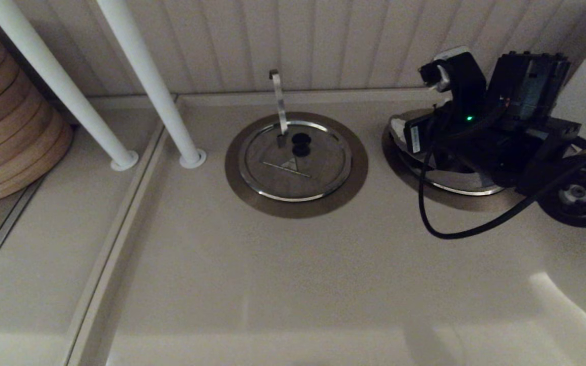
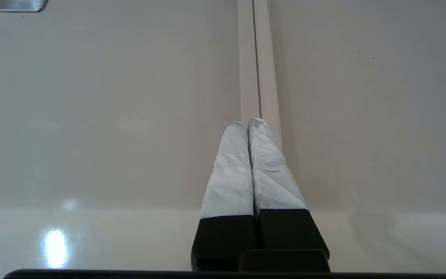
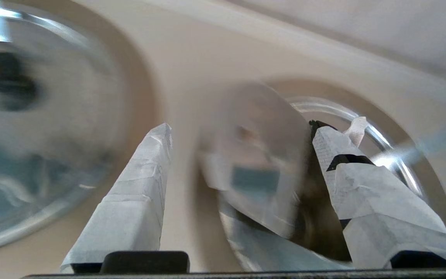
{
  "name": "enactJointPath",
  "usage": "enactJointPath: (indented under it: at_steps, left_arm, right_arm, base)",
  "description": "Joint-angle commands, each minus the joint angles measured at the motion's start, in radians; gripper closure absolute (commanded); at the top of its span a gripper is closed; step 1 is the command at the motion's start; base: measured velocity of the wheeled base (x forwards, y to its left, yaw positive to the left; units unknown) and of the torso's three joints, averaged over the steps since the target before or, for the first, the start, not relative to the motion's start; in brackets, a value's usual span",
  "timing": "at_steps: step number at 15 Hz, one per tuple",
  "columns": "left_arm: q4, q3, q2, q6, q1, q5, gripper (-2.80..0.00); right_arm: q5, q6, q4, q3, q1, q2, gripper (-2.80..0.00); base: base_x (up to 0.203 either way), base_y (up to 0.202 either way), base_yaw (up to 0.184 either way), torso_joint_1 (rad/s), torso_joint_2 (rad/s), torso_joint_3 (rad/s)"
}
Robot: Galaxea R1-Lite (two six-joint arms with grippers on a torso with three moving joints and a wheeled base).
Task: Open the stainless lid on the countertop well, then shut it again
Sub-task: Close the lid
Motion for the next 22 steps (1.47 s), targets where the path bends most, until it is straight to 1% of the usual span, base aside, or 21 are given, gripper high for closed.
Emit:
enactJointPath:
  at_steps: [1, 3, 9, 14, 19, 22]
  left_arm:
    - [0.0, 0.0, 0.0, 0.0, 0.0, 0.0, 0.0]
    - [0.0, 0.0, 0.0, 0.0, 0.0, 0.0, 0.0]
    - [0.0, 0.0, 0.0, 0.0, 0.0, 0.0, 0.0]
    - [0.0, 0.0, 0.0, 0.0, 0.0, 0.0, 0.0]
    - [0.0, 0.0, 0.0, 0.0, 0.0, 0.0, 0.0]
    - [0.0, 0.0, 0.0, 0.0, 0.0, 0.0, 0.0]
  right_arm:
    - [-0.003, -0.038, -0.05, 0.063, 0.044, 0.01, -2.8]
    - [-0.002, -0.066, -0.058, 0.086, 0.045, 0.029, -2.8]
    - [0.01, -0.109, -0.068, 0.126, 0.047, 0.005, -2.8]
    - [0.037, -0.118, -0.07, 0.163, 0.062, 0.012, -2.8]
    - [0.03, -0.135, -0.078, 0.169, 0.062, 0.053, -2.8]
    - [0.02, -0.149, -0.078, 0.166, 0.048, 0.075, -2.8]
  base:
    - [0.0, 0.0, 0.0, 0.0, 0.0, 0.0]
    - [0.0, 0.0, 0.0, 0.0, 0.0, 0.0]
    - [0.0, 0.0, 0.0, 0.0, 0.0, 0.0]
    - [0.0, 0.0, 0.0, 0.0, 0.0, 0.0]
    - [0.0, 0.0, 0.0, 0.0, 0.0, 0.0]
    - [0.0, 0.0, 0.0, 0.0, 0.0, 0.0]
